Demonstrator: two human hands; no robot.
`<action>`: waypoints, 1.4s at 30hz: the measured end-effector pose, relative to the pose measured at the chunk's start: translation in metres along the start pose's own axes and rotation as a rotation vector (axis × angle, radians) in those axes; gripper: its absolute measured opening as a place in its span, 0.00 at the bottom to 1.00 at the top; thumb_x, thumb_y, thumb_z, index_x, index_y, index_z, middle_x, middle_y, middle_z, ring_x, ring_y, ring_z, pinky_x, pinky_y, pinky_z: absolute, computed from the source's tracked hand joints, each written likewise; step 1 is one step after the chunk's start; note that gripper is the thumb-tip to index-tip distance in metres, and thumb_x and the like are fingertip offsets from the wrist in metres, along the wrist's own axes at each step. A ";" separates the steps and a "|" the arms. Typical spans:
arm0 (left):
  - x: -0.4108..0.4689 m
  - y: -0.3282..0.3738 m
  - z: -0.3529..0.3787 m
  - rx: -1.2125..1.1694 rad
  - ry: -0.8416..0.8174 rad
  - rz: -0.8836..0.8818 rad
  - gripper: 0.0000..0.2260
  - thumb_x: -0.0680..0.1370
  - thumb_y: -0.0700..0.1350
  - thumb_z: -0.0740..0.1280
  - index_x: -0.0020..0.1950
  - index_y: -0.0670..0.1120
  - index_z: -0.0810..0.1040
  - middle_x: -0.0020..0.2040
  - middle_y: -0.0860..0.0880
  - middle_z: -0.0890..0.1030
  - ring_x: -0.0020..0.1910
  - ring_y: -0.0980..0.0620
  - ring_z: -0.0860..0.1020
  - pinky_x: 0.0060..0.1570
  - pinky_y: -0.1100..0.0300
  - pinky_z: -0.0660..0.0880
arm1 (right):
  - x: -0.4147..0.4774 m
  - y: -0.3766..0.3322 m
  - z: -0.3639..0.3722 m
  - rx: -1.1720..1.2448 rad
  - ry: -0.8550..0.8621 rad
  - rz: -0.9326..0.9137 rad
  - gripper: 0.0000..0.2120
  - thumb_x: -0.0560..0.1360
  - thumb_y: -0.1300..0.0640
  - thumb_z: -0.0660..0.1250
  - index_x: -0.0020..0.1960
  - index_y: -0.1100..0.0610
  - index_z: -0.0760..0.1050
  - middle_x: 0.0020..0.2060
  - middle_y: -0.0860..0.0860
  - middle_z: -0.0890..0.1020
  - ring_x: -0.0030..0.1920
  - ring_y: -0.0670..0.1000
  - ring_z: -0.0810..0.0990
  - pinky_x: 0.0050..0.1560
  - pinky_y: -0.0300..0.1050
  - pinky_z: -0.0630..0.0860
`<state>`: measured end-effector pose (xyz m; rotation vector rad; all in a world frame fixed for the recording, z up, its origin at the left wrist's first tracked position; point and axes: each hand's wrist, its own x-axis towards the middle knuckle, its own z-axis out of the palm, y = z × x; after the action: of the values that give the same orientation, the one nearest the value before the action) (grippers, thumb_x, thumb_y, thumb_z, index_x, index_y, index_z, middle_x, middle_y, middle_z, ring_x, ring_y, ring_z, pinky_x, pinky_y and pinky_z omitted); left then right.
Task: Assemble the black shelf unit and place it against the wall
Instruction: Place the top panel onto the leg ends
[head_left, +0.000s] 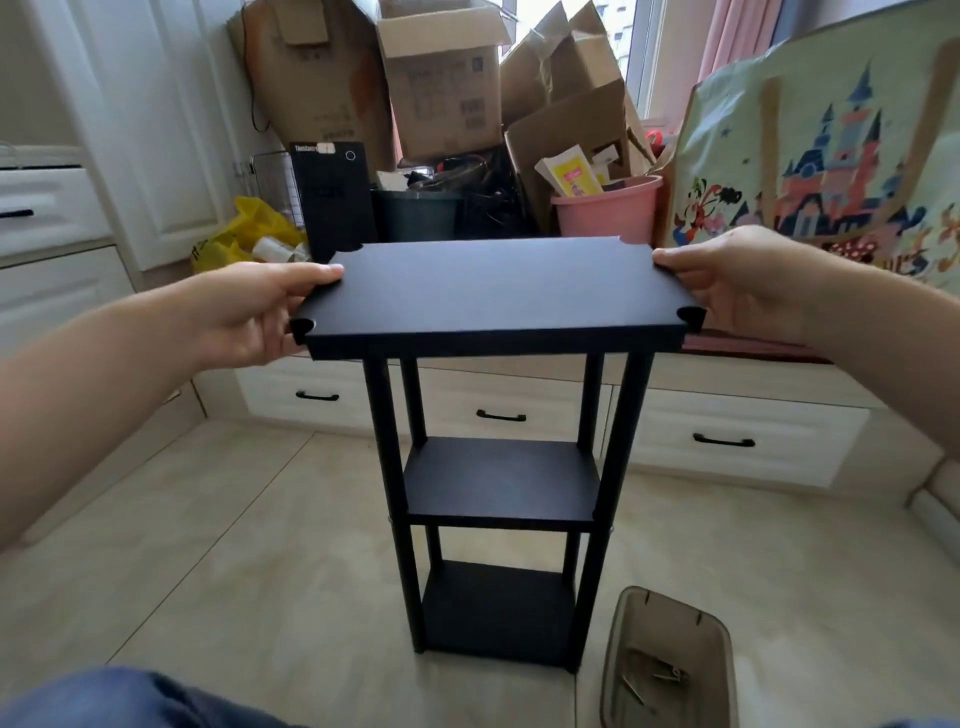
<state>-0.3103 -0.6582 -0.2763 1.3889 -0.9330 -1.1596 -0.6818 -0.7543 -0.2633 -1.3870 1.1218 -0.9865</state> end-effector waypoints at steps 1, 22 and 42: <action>0.007 0.004 0.003 -0.011 0.029 -0.009 0.14 0.75 0.48 0.72 0.59 0.45 0.79 0.49 0.48 0.86 0.38 0.54 0.86 0.38 0.61 0.83 | 0.009 -0.004 -0.001 -0.008 0.001 0.000 0.07 0.78 0.59 0.68 0.52 0.63 0.78 0.37 0.55 0.84 0.32 0.49 0.84 0.31 0.40 0.81; 0.105 -0.011 0.017 -0.057 0.073 -0.075 0.05 0.80 0.46 0.69 0.53 0.45 0.79 0.39 0.49 0.84 0.32 0.55 0.84 0.31 0.63 0.82 | 0.102 0.038 0.002 -0.041 0.038 0.155 0.06 0.78 0.60 0.69 0.48 0.63 0.77 0.39 0.55 0.82 0.37 0.49 0.82 0.42 0.39 0.80; 0.097 -0.016 0.026 -0.048 0.114 -0.044 0.09 0.79 0.45 0.70 0.57 0.44 0.79 0.44 0.46 0.83 0.31 0.54 0.84 0.22 0.67 0.75 | 0.107 0.039 0.005 -0.052 0.071 0.206 0.08 0.79 0.59 0.67 0.53 0.65 0.77 0.39 0.56 0.80 0.23 0.45 0.80 0.21 0.37 0.76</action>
<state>-0.3140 -0.7555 -0.3063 1.4279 -0.7928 -1.1165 -0.6579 -0.8577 -0.3039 -1.2563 1.3233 -0.8688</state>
